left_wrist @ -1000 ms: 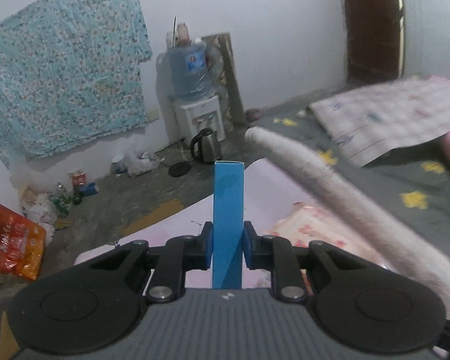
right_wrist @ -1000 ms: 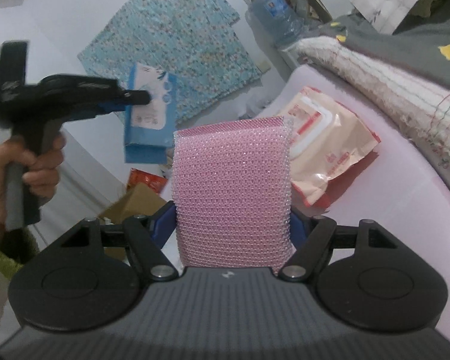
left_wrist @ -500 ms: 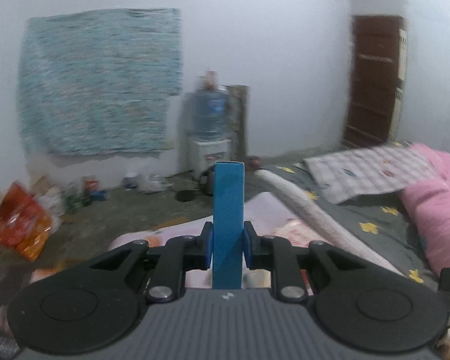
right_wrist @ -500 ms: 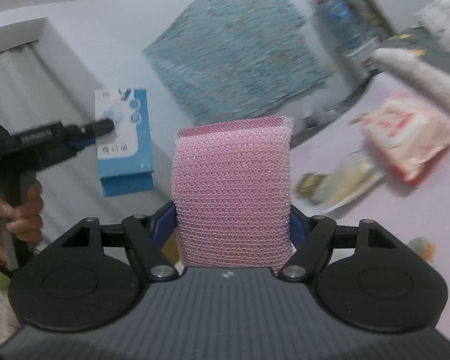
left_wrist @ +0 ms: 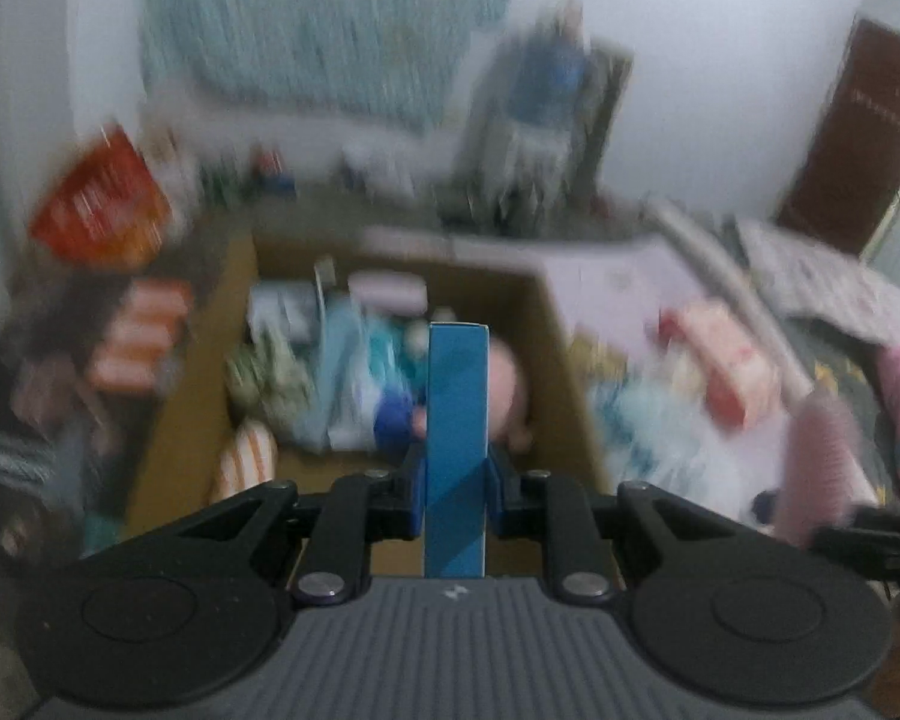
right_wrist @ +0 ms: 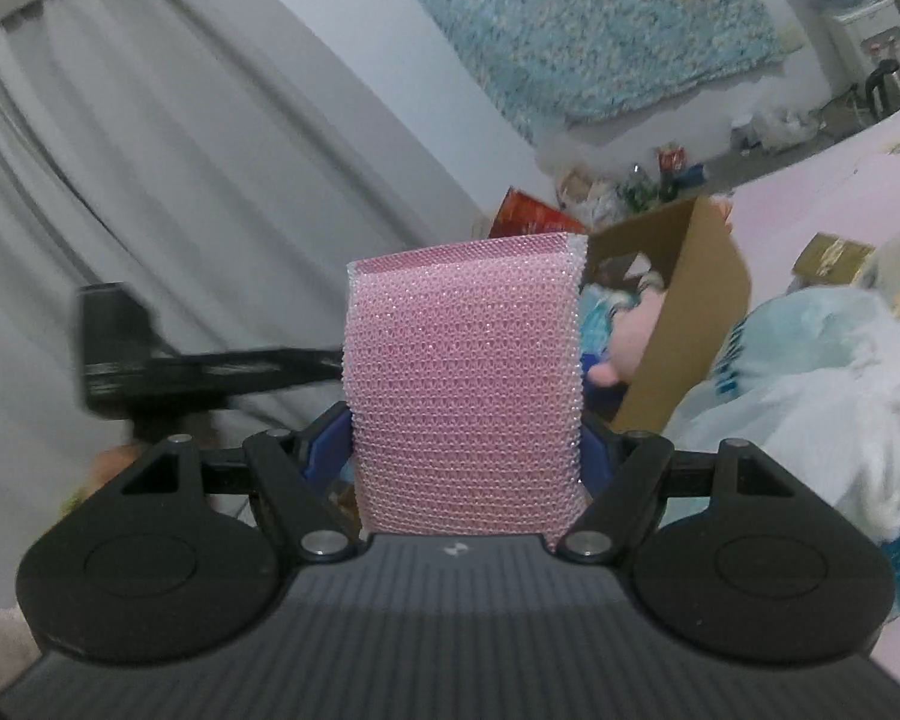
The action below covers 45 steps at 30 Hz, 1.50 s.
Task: Organize soft objects
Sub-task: 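Carry the pink sponge and blue box into the cardboard box and release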
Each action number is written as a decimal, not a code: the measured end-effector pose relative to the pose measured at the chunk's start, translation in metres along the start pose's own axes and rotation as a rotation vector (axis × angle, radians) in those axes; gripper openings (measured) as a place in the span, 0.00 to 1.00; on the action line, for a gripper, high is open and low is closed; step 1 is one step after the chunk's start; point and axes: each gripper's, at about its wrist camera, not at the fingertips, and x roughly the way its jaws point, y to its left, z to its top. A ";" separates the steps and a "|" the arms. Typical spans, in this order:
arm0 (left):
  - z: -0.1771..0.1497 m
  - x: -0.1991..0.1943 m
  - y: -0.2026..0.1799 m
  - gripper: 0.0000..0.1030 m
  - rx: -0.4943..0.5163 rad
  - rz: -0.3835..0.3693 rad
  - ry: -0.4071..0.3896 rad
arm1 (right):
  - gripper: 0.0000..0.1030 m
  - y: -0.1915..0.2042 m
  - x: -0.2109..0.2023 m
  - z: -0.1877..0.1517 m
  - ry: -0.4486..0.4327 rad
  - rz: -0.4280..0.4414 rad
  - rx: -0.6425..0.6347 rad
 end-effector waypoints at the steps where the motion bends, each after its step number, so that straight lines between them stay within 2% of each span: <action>1: -0.001 0.015 0.011 0.20 -0.027 -0.011 0.041 | 0.72 0.005 0.004 -0.002 0.010 -0.002 0.002; 4: -0.007 0.059 0.036 0.20 -0.068 -0.054 0.171 | 0.72 0.014 0.011 -0.008 0.030 -0.017 0.009; 7: -0.011 0.092 0.050 0.20 -0.091 -0.082 0.243 | 0.72 0.020 0.019 -0.010 0.041 -0.031 0.016; 11: -0.007 0.109 0.061 0.22 -0.067 0.027 0.248 | 0.72 0.021 0.019 -0.013 0.052 -0.055 0.020; 13: -0.006 0.109 0.070 0.36 -0.069 0.060 0.258 | 0.72 0.018 0.025 -0.008 0.061 -0.068 0.016; 14: -0.007 0.108 0.074 0.38 -0.076 0.062 0.255 | 0.72 0.010 0.024 -0.005 0.065 -0.071 0.013; 16: -0.006 0.102 0.079 0.49 -0.083 0.088 0.250 | 0.73 0.009 0.027 -0.004 0.069 -0.078 0.010; 18: -0.005 0.095 0.081 0.53 -0.077 0.125 0.229 | 0.73 0.006 0.029 -0.002 0.075 -0.078 0.013; 21: -0.003 0.083 0.082 0.54 -0.062 0.164 0.190 | 0.73 0.001 0.037 -0.001 0.087 -0.078 0.014; 25: 0.002 0.065 0.079 0.54 -0.059 0.176 0.136 | 0.73 0.000 0.051 0.005 0.111 -0.071 0.015; 29: 0.007 0.047 0.074 0.56 -0.055 0.188 0.066 | 0.73 0.007 0.082 0.022 0.172 -0.090 -0.020; 31: 0.011 0.040 0.071 0.64 -0.062 0.188 0.033 | 0.73 0.010 0.109 0.032 0.228 -0.130 -0.045; 34: 0.013 0.030 0.069 0.70 -0.068 0.190 -0.016 | 0.73 0.012 0.153 0.042 0.321 -0.193 -0.074; 37: 0.014 0.023 0.071 0.71 -0.078 0.198 -0.039 | 0.75 0.011 0.198 0.047 0.394 -0.290 -0.107; 41: 0.013 0.019 0.075 0.71 -0.085 0.210 -0.040 | 0.77 0.005 0.242 0.043 0.450 -0.393 -0.141; 45: 0.011 0.017 0.079 0.71 -0.089 0.204 -0.033 | 0.80 -0.002 0.255 0.032 0.485 -0.424 -0.159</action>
